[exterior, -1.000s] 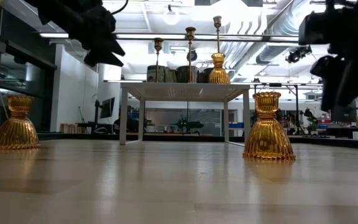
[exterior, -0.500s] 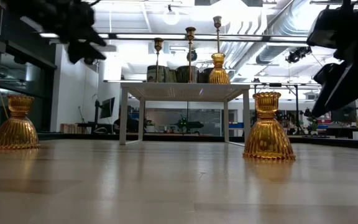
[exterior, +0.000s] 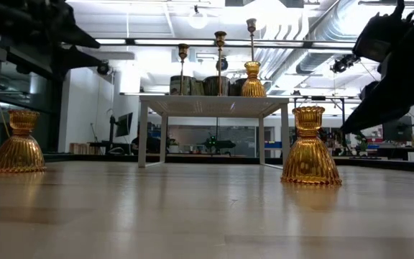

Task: Pick & Place candle stick holders
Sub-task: Put the right yellow candle holder aligned with the other yellow candle holder on the shelf

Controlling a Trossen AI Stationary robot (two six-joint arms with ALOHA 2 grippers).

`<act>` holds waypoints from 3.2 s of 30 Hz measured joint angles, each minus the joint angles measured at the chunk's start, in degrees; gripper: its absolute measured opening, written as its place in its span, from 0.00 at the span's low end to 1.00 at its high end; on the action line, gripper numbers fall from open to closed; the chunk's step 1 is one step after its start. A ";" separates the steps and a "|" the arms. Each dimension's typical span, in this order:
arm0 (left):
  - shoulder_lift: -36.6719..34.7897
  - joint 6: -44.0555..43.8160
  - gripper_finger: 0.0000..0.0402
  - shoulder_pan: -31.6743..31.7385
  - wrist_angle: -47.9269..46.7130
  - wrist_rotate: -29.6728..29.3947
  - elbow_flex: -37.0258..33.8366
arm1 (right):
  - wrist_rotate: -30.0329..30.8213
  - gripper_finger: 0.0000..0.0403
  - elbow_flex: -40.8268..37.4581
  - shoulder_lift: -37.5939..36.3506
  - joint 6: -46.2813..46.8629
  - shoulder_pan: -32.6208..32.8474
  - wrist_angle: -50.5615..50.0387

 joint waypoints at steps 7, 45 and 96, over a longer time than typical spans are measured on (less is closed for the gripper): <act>-0.98 0.00 0.56 -0.03 -0.16 -0.11 -0.37 | 1.34 0.60 -0.43 4.76 -3.61 -0.85 8.34; -0.91 -0.02 0.56 -0.01 -0.36 2.42 -0.37 | 1.08 0.60 -0.47 18.40 -14.84 -6.82 32.12; -0.91 -0.02 0.56 -0.01 -0.36 2.40 -0.37 | -0.28 0.30 -0.47 18.38 -15.40 -6.86 33.12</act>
